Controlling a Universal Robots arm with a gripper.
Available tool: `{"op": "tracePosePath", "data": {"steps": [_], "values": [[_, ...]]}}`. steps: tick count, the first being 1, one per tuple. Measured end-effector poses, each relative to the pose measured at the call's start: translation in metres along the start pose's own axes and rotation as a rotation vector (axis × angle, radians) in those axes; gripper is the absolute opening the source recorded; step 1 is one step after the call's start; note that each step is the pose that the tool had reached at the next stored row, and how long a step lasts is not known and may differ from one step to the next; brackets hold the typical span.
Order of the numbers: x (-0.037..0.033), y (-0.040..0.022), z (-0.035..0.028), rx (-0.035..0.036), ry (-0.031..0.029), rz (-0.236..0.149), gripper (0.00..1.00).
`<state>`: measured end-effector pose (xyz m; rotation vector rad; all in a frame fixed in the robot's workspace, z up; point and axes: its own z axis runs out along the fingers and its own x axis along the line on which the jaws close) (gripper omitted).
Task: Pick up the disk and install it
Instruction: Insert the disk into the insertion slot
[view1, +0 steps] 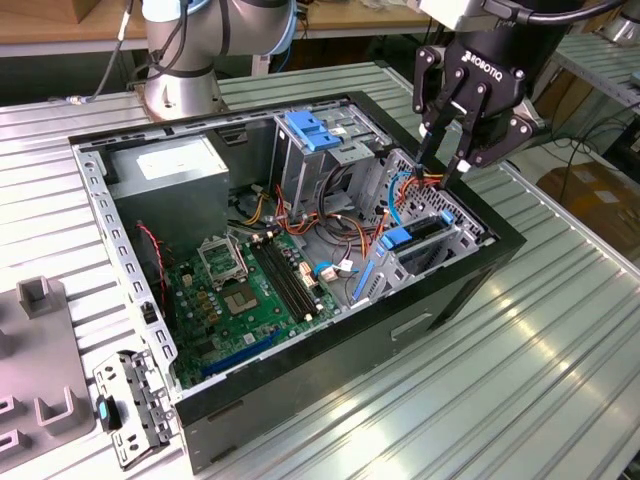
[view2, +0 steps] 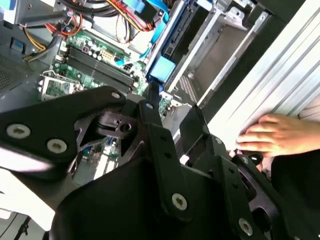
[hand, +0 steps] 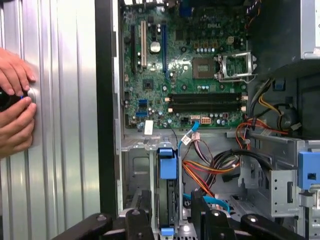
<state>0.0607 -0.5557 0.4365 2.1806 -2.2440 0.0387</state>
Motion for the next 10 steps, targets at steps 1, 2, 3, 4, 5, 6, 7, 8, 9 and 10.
{"op": "tracePosePath", "data": {"steps": [1, 2, 3, 4, 5, 6, 7, 8, 9, 10], "values": [[0.0000, 0.0000, 0.0021, 0.0001, 0.0001, 0.000, 0.45], [-0.0001, 0.0000, 0.0040, 0.0001, 0.0002, 0.000, 0.45], [-0.0002, 0.0000, 0.0061, 0.0001, 0.0002, 0.000, 0.45], [-0.0002, 0.0001, 0.0083, 0.0001, 0.0002, 0.000, 0.43], [-0.0002, 0.0001, 0.0117, 0.0001, 0.0002, 0.000, 0.36], [-0.0001, 0.0001, 0.0157, 0.0001, 0.0003, 0.000, 0.24], [0.0000, 0.0001, 0.0189, 0.0000, 0.0002, 0.000, 0.24], [0.0000, 0.0001, 0.0210, 0.0001, 0.0002, 0.000, 0.18], [0.0001, 0.0000, 0.0230, 0.0001, 0.0003, 0.000, 0.11], [0.0001, 0.0000, 0.0261, 0.0001, 0.0002, 0.000, 0.11]]}}
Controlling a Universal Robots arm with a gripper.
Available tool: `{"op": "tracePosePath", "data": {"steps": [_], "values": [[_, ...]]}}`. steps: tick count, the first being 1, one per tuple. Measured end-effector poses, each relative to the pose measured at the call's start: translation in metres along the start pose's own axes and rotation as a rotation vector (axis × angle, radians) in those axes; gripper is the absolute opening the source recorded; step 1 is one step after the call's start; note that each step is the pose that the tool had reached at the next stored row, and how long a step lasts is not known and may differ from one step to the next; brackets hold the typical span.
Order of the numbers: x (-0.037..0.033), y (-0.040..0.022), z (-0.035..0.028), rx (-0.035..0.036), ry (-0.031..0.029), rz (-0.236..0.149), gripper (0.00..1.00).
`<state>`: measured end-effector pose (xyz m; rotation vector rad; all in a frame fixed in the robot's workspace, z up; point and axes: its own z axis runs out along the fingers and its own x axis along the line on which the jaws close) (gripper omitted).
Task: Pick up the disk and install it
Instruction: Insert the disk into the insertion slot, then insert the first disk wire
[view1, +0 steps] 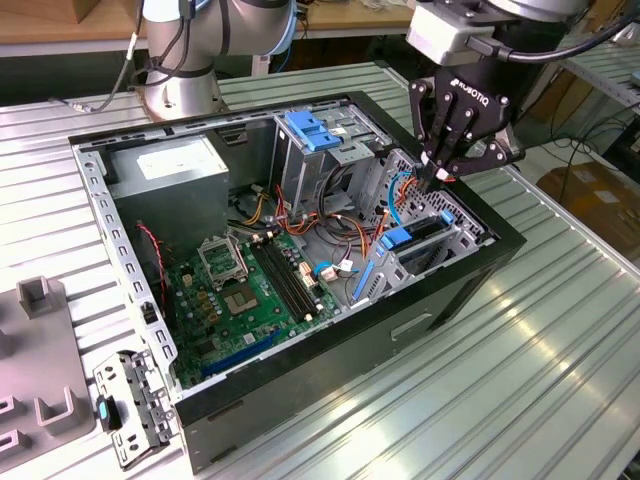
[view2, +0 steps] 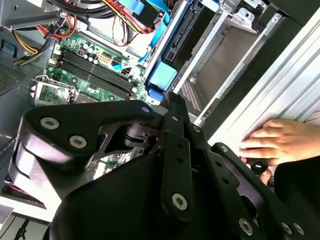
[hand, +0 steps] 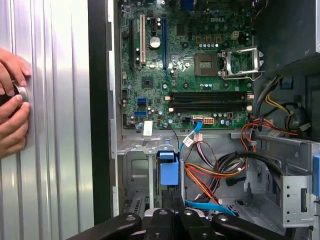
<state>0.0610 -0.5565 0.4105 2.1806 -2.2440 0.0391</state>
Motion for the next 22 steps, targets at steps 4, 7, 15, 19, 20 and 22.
{"op": "tracePosePath", "data": {"steps": [4, 7, 15, 19, 20, 22], "values": [[0.0004, -0.0001, 0.0082, 0.0000, 0.0002, 0.000, 0.11], [0.0004, -0.0001, 0.0092, 0.0000, 0.0001, 0.000, 0.11], [0.0004, -0.0001, 0.0094, 0.0000, 0.0001, 0.000, 0.11], [0.0003, -0.0018, 0.0096, 0.0001, -0.0001, 0.000, 0.11], [0.0003, -0.0030, 0.0096, 0.0000, 0.0000, -0.001, 0.11], [0.0002, -0.0066, 0.0096, 0.0002, 0.0000, -0.007, 0.11]]}}
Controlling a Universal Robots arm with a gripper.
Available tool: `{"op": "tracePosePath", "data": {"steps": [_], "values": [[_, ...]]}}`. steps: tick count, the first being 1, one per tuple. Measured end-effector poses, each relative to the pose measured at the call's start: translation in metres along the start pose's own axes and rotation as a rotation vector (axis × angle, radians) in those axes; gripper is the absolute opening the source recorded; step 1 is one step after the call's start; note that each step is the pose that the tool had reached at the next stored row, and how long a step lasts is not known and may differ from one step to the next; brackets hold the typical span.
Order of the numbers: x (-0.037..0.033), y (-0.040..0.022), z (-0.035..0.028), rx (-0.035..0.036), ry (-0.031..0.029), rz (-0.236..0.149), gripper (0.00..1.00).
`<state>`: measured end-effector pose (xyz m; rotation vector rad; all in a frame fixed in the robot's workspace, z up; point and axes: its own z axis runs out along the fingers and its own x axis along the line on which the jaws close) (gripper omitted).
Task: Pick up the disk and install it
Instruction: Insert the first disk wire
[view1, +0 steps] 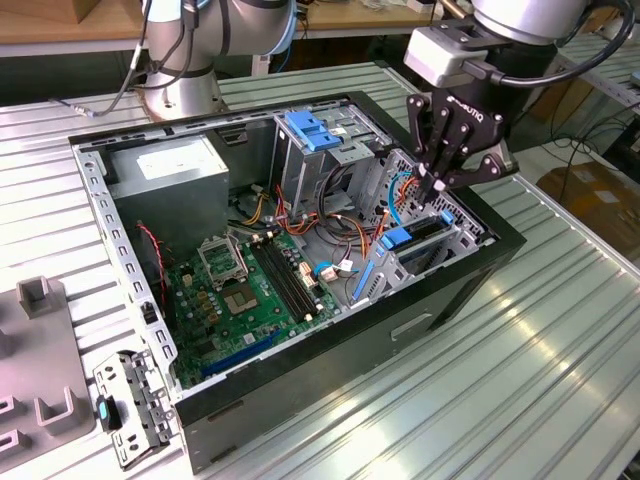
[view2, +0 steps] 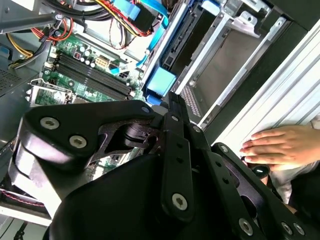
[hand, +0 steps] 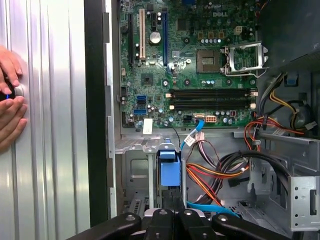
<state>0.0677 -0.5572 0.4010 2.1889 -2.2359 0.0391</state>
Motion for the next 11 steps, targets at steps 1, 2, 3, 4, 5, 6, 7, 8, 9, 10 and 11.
{"op": "tracePosePath", "data": {"steps": [1, 2, 3, 4, 5, 6, 7, 8, 9, 10, 11], "values": [[-0.0001, -0.0021, 0.0000, 0.0001, -0.0001, -0.007, 0.11], [-0.0001, -0.0042, 0.0001, 0.0003, -0.0002, -0.015, 0.11], [-0.0002, -0.0059, 0.0000, 0.0005, -0.0001, -0.021, 0.11], [-0.0002, -0.0090, 0.0001, 0.0006, -0.0003, -0.031, 0.11], [-0.0002, -0.0111, 0.0001, 0.0006, -0.0003, -0.038, 0.11], [-0.0002, -0.0126, 0.0001, 0.0005, -0.0003, -0.046, 0.11], [-0.0002, -0.0141, 0.0001, 0.0003, -0.0005, -0.055, 0.11], [-0.0002, -0.0149, 0.0001, 0.0004, -0.0006, -0.062, 0.11], [-0.0001, -0.0168, 0.0001, 0.0008, -0.0007, -0.086, 0.11], [-0.0001, -0.0176, 0.0002, 0.0009, -0.0009, -0.097, 0.11], [-0.0001, -0.0184, 0.0002, 0.0010, -0.0010, -0.108, 0.11]]}}
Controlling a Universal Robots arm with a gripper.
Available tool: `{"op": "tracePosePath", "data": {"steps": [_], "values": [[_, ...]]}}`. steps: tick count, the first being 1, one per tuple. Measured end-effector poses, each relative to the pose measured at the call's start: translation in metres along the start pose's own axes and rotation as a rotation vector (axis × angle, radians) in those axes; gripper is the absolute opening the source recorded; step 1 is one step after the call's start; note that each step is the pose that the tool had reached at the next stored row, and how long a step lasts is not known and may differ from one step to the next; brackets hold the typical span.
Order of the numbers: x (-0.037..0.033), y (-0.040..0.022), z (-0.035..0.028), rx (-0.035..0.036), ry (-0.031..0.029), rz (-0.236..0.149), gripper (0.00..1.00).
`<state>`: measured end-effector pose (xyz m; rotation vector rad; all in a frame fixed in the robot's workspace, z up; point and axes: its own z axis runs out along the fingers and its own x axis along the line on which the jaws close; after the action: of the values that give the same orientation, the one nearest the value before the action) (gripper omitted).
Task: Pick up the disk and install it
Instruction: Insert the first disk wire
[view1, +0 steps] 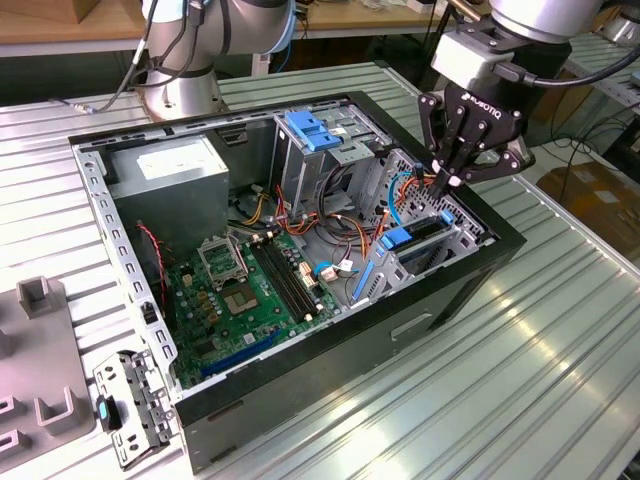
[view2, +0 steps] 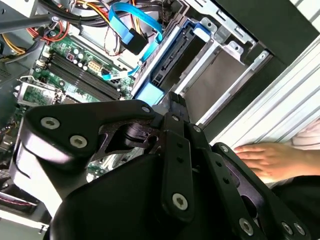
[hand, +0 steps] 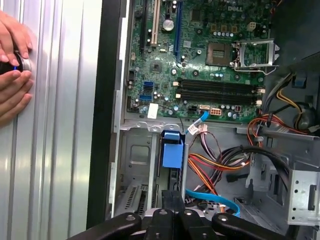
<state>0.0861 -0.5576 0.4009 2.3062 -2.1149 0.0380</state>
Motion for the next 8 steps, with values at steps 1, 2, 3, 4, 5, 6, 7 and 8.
{"op": "tracePosePath", "data": {"steps": [1, 2, 3, 4, 5, 6, 7, 8], "values": [[0.0002, -0.0012, 0.0000, 0.0001, -0.0001, -0.017, 0.11], [0.0002, -0.0021, 0.0000, 0.0004, -0.0002, -0.032, 0.11], [0.0003, -0.0024, 0.0000, 0.0006, -0.0003, -0.044, 0.11], [0.0003, -0.0029, 0.0000, 0.0010, -0.0004, -0.059, 0.11], [0.0004, -0.0033, 0.0001, 0.0013, -0.0005, -0.071, 0.11], [0.0004, -0.0037, 0.0001, 0.0016, -0.0006, -0.084, 0.11], [0.0005, -0.0043, 0.0001, 0.0021, -0.0007, -0.101, 0.11], [0.0005, -0.0046, 0.0001, 0.0024, -0.0007, -0.113, 0.11]]}}
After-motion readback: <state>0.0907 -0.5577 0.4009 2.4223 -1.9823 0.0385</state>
